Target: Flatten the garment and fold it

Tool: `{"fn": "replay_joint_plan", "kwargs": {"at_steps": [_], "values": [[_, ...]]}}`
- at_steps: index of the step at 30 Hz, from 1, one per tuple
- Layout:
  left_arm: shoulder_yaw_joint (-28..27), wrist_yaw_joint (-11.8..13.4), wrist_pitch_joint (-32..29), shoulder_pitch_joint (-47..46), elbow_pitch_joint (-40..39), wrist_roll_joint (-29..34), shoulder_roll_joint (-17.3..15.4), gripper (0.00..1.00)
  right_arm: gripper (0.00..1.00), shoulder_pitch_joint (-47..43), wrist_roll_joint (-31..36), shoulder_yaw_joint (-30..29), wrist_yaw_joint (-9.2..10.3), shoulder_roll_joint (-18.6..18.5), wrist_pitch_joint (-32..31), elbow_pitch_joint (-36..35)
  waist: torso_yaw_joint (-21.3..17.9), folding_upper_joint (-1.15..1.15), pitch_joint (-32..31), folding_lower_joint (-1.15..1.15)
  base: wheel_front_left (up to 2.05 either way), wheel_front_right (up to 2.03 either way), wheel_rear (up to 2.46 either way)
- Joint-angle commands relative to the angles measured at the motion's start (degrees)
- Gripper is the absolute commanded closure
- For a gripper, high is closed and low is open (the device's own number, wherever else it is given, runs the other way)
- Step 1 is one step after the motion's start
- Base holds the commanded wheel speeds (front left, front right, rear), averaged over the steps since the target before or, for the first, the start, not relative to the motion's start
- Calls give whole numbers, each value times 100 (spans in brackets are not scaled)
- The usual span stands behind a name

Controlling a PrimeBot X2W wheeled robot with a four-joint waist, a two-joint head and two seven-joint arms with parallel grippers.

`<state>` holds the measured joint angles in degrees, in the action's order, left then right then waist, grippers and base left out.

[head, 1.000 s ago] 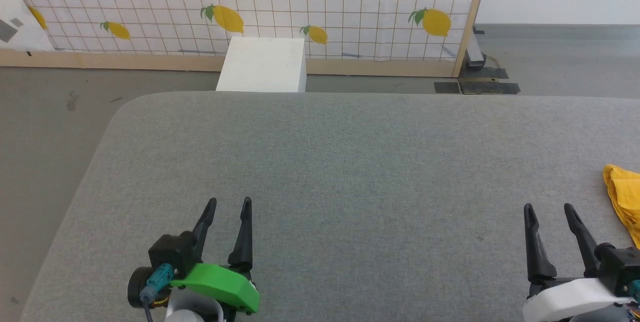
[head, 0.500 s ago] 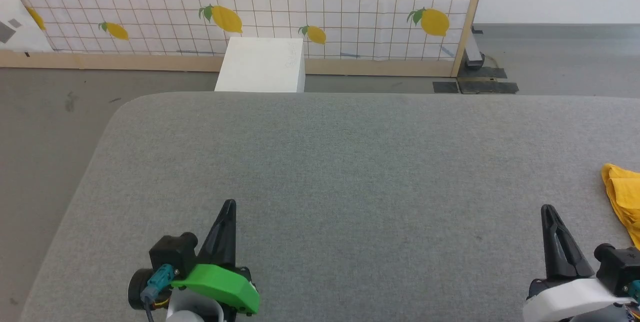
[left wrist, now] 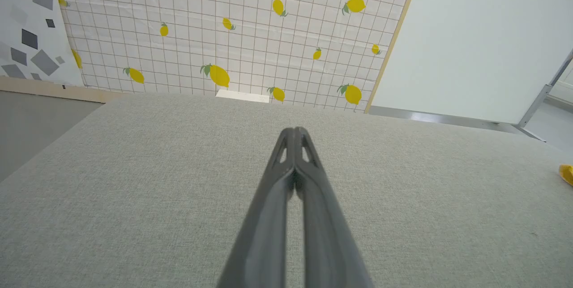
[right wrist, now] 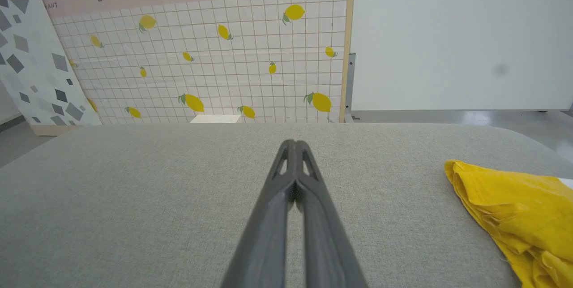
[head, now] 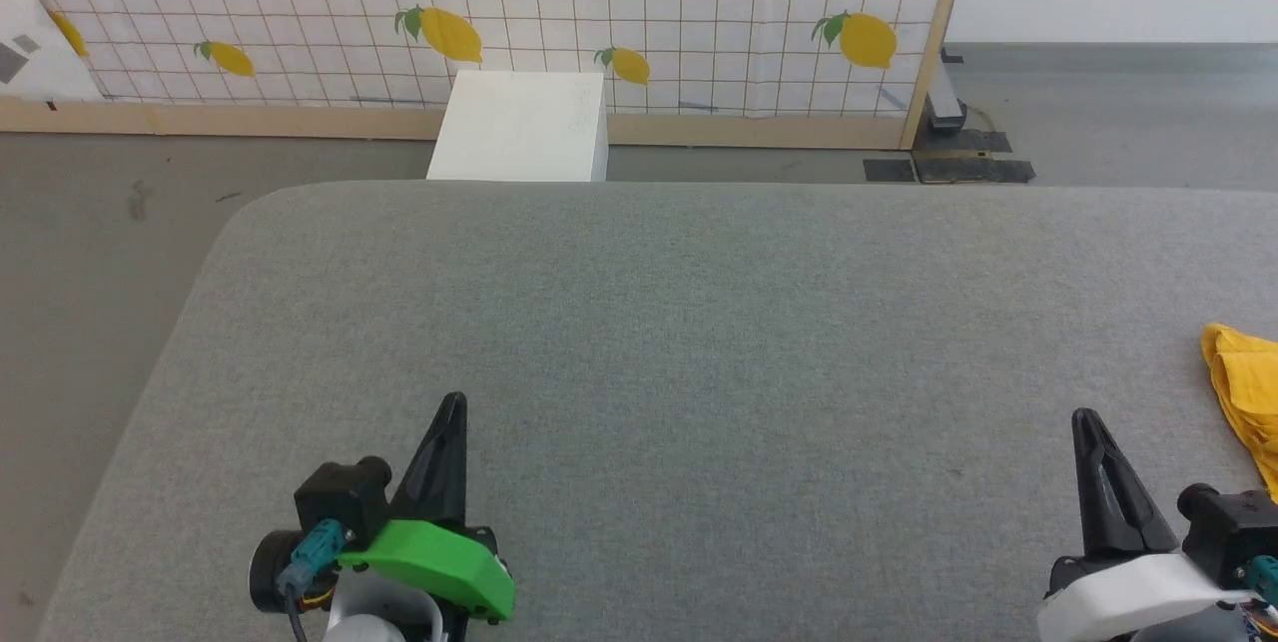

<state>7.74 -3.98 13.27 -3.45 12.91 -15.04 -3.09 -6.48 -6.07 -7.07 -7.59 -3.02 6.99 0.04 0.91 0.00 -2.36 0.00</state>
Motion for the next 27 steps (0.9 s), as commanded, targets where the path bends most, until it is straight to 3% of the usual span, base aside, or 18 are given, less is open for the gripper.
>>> {"fn": "replay_joint_plan", "kwargs": {"at_steps": [1, 27], "values": [[-40, 25, -27, 40, -50, 113, 2, 100, 100, 70, 51, 32, 1, 2, -29, 0, -1, 0, 3, 0, 0, 0, 0], [-209, 111, -327, 110, -336, 434, 7, 100, 100, 203, 179, 188, 3, 4, -184, -1, -22, 0, 57, 0, 0, 0, 0]]}}
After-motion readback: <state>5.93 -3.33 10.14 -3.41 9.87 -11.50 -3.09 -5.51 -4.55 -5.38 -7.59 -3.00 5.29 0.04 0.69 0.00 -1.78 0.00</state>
